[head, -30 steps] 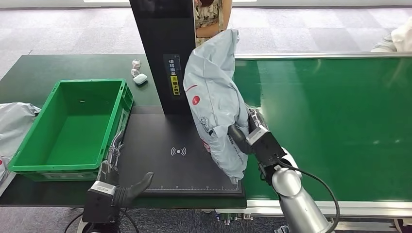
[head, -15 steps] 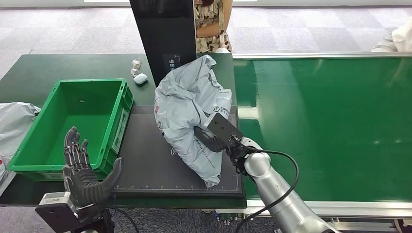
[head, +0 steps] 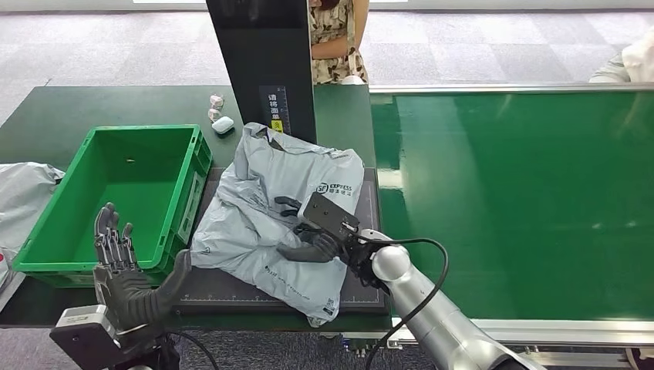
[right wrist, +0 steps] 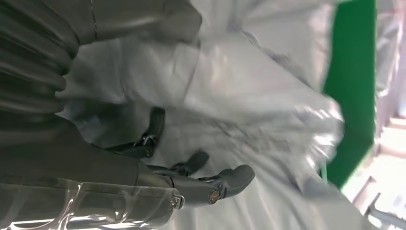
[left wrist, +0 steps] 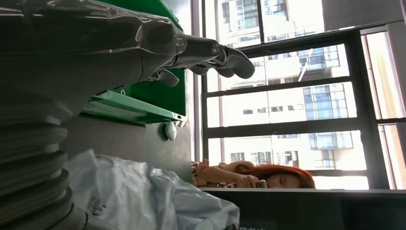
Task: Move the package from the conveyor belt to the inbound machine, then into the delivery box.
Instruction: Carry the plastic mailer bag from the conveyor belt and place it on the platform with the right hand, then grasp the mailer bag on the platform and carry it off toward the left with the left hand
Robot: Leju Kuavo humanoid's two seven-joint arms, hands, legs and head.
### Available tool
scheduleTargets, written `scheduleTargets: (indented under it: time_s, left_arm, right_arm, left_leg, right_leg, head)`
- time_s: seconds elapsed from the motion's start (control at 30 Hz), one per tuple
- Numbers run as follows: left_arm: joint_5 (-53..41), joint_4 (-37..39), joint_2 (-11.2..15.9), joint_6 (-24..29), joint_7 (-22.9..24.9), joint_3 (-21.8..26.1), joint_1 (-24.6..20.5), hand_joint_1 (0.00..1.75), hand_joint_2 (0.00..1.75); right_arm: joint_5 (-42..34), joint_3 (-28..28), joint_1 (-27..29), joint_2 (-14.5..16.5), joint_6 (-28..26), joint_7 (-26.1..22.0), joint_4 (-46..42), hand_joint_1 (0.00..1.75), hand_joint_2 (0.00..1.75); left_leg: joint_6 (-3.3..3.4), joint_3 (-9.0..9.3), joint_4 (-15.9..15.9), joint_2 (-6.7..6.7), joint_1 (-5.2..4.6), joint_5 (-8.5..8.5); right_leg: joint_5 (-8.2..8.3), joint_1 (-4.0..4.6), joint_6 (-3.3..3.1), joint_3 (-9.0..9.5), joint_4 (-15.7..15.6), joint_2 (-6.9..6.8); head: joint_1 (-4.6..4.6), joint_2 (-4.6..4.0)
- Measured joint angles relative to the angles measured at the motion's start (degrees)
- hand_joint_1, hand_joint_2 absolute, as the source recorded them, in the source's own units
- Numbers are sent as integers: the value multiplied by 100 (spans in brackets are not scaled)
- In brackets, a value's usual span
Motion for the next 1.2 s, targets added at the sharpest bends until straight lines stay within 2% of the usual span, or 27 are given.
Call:
scheduleTargets:
  time_s: [0.2,0.43,0.67,0.77,0.83,0.93,1.2]
  left_arm:
    - [68,-92,-1,93,-62,0,78,0,175]
    - [-70,-95,-1,-21,-2,1,30,0,175]
    - [-1962,-51,64,-978,1008,-161,-140,0,175]
    - [-2959,89,150,-1747,1441,-357,-352,0,175]
    - [-3526,351,200,-2357,1589,-585,-581,0,175]
    - [-3763,1035,292,-2883,1576,-997,-1095,0,175]
    - [-3486,3674,440,-3318,1022,-2206,-2486,0,175]
  right_arm:
    - [-508,-410,116,-59,-854,-369,-221,0,175]
    - [-1137,-1148,691,-270,-1120,-806,-1283,0,175]
    - [-1646,-1742,1841,-306,-1196,-1243,-3006,0,175]
    - [-1742,-1925,2157,-300,-1223,-1327,-3532,0,175]
    - [-1703,-2034,2340,-270,-1319,-1377,-3895,0,175]
    - [-1579,-2148,2559,-218,-1515,-1474,-4386,0,175]
    - [-1378,-2191,2943,-197,-1764,-1957,-5260,0,175]
  left_leg:
    - [0,0,1,-1,-1,0]
    - [0,-1,2,-1,-1,-2]
    - [-6,-4,0,8,-1,-11]
    - [-4,-6,1,1,-1,-9]
    - [-2,-8,1,-4,-2,-7]
    - [-1,-7,2,-2,-3,-6]
    - [-3,-3,2,1,-3,-2]
  right_leg:
    - [0,-1,0,-2,-1,-1]
    - [0,-1,1,-5,-2,-1]
    - [-4,-1,1,-13,-3,10]
    - [-4,-1,2,-14,-3,1]
    - [-3,-2,2,-12,-3,-7]
    - [0,-3,1,-12,-3,-5]
    - [3,-3,1,-9,-2,1]
  head:
    - [0,0]
    - [-1,0]
    - [0,0]
    - [1,0]
    - [1,0]
    - [0,0]
    - [-1,0]
